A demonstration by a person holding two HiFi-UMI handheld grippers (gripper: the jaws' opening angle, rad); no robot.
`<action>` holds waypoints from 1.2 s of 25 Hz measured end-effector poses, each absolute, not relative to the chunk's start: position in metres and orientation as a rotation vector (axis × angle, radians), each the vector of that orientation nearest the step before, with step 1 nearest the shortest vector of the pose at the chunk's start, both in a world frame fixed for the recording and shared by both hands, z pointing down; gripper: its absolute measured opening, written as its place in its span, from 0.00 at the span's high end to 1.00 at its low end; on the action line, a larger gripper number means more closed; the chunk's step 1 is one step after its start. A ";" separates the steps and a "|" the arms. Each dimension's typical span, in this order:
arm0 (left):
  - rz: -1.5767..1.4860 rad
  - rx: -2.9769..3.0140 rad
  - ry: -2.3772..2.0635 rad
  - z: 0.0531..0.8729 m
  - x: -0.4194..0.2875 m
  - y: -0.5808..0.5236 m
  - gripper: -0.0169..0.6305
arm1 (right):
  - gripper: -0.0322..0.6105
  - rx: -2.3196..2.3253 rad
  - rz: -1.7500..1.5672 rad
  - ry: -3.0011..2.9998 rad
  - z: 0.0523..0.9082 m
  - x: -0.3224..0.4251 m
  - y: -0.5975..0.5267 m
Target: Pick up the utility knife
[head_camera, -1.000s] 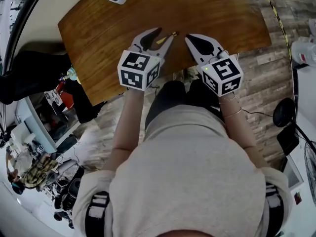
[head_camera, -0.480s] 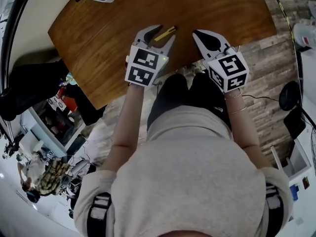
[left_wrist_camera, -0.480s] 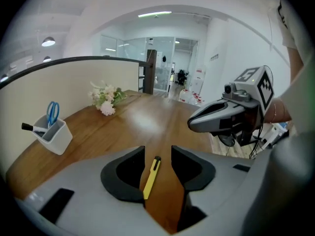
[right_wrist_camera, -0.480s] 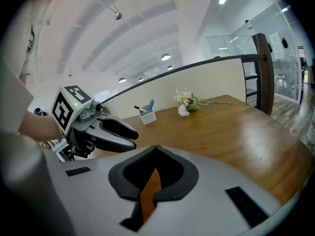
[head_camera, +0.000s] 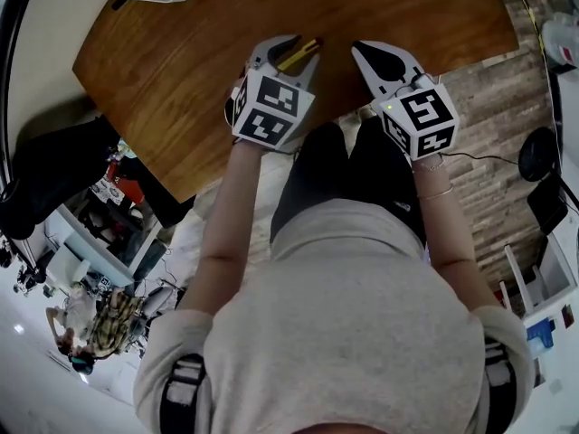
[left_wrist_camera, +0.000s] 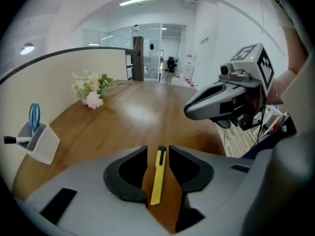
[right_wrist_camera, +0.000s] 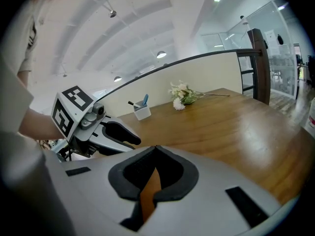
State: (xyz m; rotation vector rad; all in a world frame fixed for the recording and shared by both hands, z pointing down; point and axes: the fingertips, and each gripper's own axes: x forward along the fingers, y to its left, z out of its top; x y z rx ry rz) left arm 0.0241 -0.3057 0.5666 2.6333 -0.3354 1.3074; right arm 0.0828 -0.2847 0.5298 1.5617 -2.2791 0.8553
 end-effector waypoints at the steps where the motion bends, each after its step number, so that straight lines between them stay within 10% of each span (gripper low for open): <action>1: 1.327 2.639 -0.327 0.570 0.025 -0.307 0.74 | 0.93 1.566 0.859 -2.278 0.531 0.083 -0.285; 30: 1.429 2.629 -0.231 0.596 0.028 -0.294 0.85 | 0.93 1.561 0.866 -2.278 0.532 0.075 -0.275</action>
